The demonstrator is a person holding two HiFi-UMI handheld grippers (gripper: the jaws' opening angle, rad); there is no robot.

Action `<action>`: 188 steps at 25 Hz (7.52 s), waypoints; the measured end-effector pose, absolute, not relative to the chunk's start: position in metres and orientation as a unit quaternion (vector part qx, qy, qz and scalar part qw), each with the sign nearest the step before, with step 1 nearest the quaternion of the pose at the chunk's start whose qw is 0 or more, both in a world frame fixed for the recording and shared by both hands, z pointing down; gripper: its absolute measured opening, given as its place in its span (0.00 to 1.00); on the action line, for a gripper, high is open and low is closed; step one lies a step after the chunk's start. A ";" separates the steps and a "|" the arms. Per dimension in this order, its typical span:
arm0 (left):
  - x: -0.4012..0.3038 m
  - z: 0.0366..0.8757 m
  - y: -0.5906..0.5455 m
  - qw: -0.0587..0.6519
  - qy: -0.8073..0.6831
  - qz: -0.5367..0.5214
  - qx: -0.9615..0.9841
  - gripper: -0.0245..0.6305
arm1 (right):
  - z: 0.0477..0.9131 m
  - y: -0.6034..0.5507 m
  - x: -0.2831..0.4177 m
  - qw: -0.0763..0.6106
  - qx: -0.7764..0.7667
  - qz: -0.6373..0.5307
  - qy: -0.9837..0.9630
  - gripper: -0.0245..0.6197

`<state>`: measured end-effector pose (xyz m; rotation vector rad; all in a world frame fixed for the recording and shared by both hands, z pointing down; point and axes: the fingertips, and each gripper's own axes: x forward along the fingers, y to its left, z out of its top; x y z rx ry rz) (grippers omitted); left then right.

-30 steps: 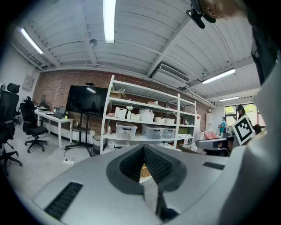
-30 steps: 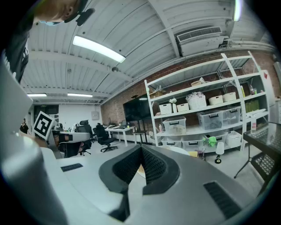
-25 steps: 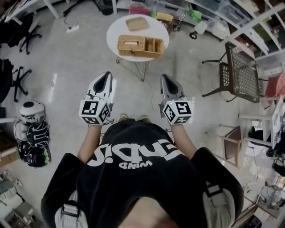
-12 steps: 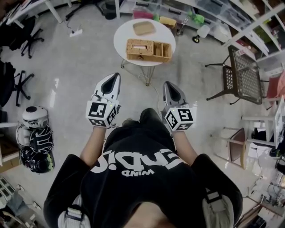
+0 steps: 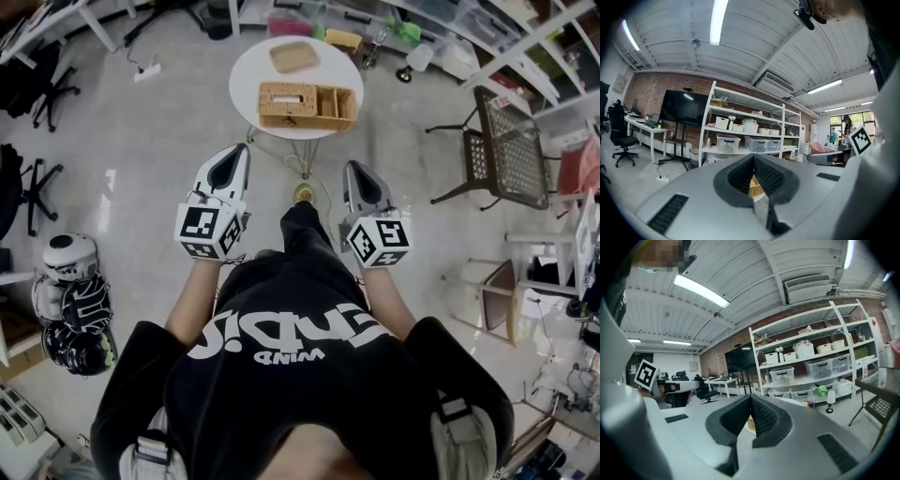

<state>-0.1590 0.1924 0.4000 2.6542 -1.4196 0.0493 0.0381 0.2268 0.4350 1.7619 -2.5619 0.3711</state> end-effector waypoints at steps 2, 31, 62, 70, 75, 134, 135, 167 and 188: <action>-0.158 0.404 0.183 0.072 -0.471 0.014 0.879 0.04 | 0.436 0.215 0.041 0.003 0.565 0.118 -0.817 0.03; -0.100 0.384 -0.054 0.079 -0.498 0.011 0.864 0.04 | 0.426 -0.036 0.090 0.000 0.525 0.137 -0.840 0.03; -0.093 0.388 -0.190 0.085 -0.467 0.030 0.880 0.04 | 0.422 -0.168 0.085 -0.016 0.538 0.137 -0.832 0.03; -0.082 0.396 -0.203 0.092 -0.454 0.031 0.886 0.04 | 0.427 -0.179 0.085 -0.019 0.528 0.150 -0.836 0.15; -0.085 0.399 -0.208 0.100 -0.456 0.032 0.884 0.04 | 0.427 -0.189 0.081 -0.028 0.512 0.166 -0.842 0.44; -0.101 0.473 -0.257 0.173 -0.468 0.095 0.861 0.04 | 0.732 -0.316 0.061 0.138 0.436 0.449 -0.768 0.39; -0.101 0.472 -0.257 0.173 -0.469 0.094 0.861 0.04 | 0.731 -0.316 0.060 0.140 0.435 0.449 -0.768 0.36; -0.098 0.457 -0.231 0.164 -0.473 0.075 0.863 0.04 | 0.682 -0.297 0.070 0.116 0.468 0.439 -0.758 0.10; -0.095 0.423 -0.215 0.134 -0.483 0.040 0.864 0.04 | 0.475 -0.272 0.076 -0.006 0.472 0.252 -0.845 0.10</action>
